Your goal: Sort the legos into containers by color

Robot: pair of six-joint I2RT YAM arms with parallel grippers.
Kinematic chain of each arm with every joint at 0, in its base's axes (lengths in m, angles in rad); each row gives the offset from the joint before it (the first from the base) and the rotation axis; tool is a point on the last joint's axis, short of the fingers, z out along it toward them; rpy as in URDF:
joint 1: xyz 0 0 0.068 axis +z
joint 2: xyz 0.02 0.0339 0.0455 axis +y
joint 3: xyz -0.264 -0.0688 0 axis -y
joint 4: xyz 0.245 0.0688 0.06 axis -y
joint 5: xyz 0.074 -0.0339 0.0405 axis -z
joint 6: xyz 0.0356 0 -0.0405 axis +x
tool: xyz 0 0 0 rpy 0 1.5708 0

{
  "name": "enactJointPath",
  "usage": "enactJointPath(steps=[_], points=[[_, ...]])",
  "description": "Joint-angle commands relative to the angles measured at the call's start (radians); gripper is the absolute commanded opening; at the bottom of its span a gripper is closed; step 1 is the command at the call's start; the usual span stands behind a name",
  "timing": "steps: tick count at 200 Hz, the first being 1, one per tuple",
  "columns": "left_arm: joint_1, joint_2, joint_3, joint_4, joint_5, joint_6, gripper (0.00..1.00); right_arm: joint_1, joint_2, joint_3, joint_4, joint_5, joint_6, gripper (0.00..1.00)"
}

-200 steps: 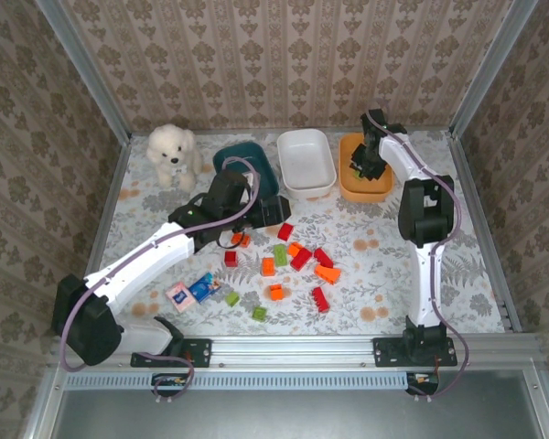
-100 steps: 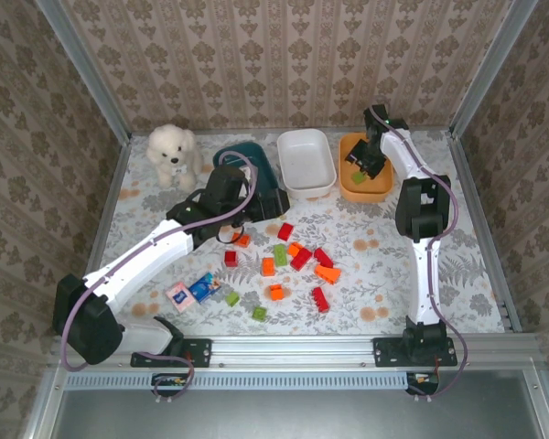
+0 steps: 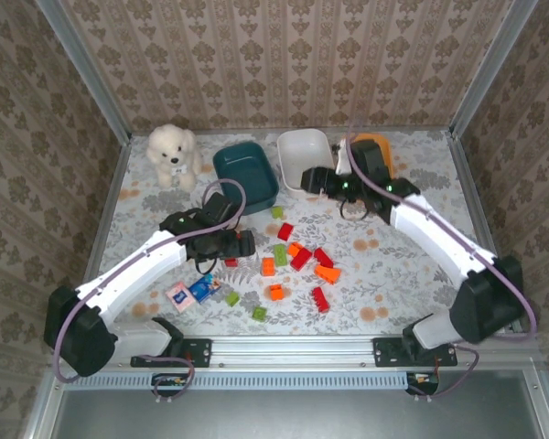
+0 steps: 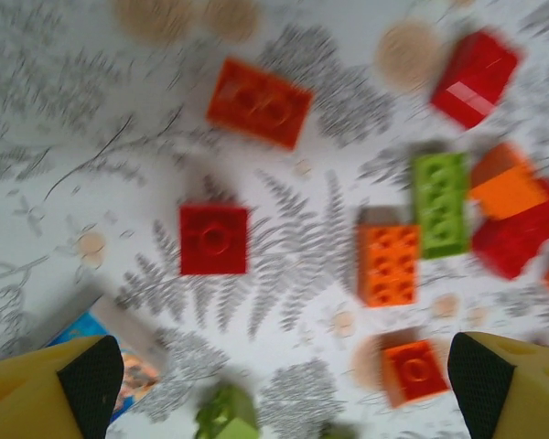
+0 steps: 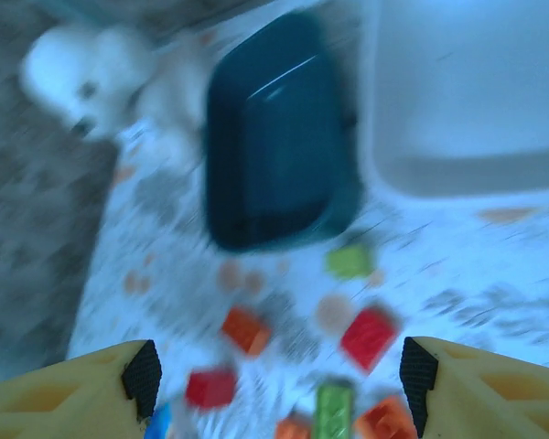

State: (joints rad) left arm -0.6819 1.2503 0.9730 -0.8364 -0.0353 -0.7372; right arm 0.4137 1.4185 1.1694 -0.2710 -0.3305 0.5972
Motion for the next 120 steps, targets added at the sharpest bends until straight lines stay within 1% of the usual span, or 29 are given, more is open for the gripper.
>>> enactJointPath(steps=[1, 20, 47, 78, 101, 120], points=[[0.023, 0.073, -0.011, -0.033, -0.002, 0.055, 0.92, 0.045, -0.1, -0.232, 0.247, -0.143, 0.011, 0.77], [0.044, 0.146, -0.004, -0.021, 0.014, 0.075, 0.89, 0.126, -0.21, -0.324, 0.184, -0.084, -0.035, 0.79], [0.07, 0.233, 0.008, 0.024, 0.031, 0.125, 0.86, 0.149, -0.287, -0.391, 0.14, -0.088, -0.022, 0.79], [0.098, 0.324, 0.039, 0.041, 0.054, 0.168, 0.7, 0.148, -0.294, -0.362, 0.073, -0.069, -0.054, 0.78], [0.102, 0.372, 0.047, 0.068, 0.08, 0.192, 0.56, 0.148, -0.271, -0.341, 0.07, -0.067, -0.047, 0.77], [0.102, 0.396, 0.056, 0.068, 0.078, 0.195, 0.47, 0.148, -0.261, -0.33, 0.072, -0.068, -0.041, 0.76]])
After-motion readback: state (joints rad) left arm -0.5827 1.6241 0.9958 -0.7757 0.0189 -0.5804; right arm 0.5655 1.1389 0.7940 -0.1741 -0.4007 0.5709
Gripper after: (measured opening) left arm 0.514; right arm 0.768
